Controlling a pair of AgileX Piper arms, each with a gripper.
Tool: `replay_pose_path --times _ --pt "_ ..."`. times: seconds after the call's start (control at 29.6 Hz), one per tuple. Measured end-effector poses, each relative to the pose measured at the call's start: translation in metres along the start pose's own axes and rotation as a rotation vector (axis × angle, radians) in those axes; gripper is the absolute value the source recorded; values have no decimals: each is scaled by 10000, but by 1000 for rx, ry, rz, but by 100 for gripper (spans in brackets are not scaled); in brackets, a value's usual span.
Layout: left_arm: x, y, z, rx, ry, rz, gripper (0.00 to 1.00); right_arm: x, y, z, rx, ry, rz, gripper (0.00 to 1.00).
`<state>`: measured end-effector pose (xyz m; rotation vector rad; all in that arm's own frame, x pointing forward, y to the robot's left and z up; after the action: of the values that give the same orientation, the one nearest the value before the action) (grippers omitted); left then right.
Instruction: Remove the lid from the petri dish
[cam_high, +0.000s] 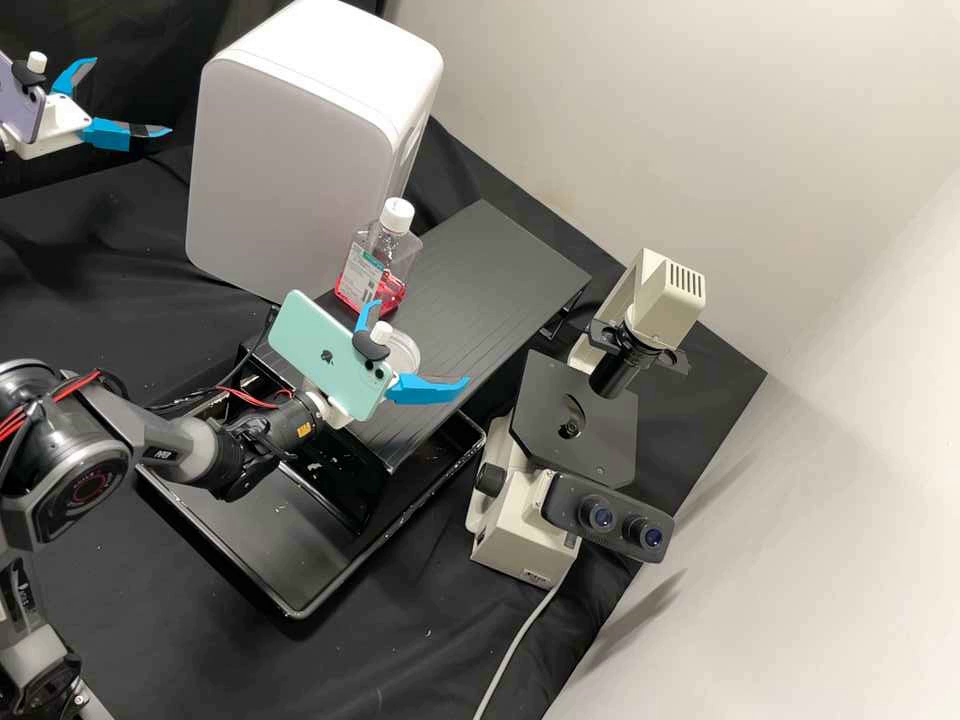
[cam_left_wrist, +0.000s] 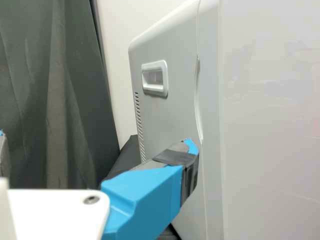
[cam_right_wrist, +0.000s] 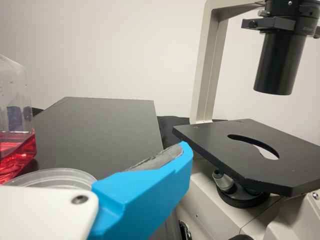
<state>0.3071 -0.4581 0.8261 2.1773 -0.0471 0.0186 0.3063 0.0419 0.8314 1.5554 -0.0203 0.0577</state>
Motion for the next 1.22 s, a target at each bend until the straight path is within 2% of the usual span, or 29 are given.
replay_pose_path --times 0.51,0.61,0.64,0.71,0.81,0.91,0.95,1.01,1.15,1.22 --pt "0 0 0 0 0 0 100 0 0 0 0 0 0 100" --pt "-34 3 8 -3 -9 0 100 0 0 0 0 0 0 100" --pt "-66 9 35 -1 -32 3 100 0 0 0 0 0 0 100" --pt "-123 18 79 -9 -62 10 100 0 0 0 0 0 0 100" --pt "-220 51 234 -25 -124 41 100 0 0 0 0 0 0 100" --pt "-270 75 386 -22 -201 84 100 0 0 0 0 0 0 100" --pt "-280 65 443 -16 -234 90 100 0 0 0 0 0 0 100" --pt "-285 51 492 -11 -264 94 100 0 0 0 0 0 0 100" --pt "-281 -12 552 -18 -286 91 100 0 0 0 0 0 0 100" --pt "-285 -55 565 -25 -285 80 100 0 0 0 0 0 0 100"
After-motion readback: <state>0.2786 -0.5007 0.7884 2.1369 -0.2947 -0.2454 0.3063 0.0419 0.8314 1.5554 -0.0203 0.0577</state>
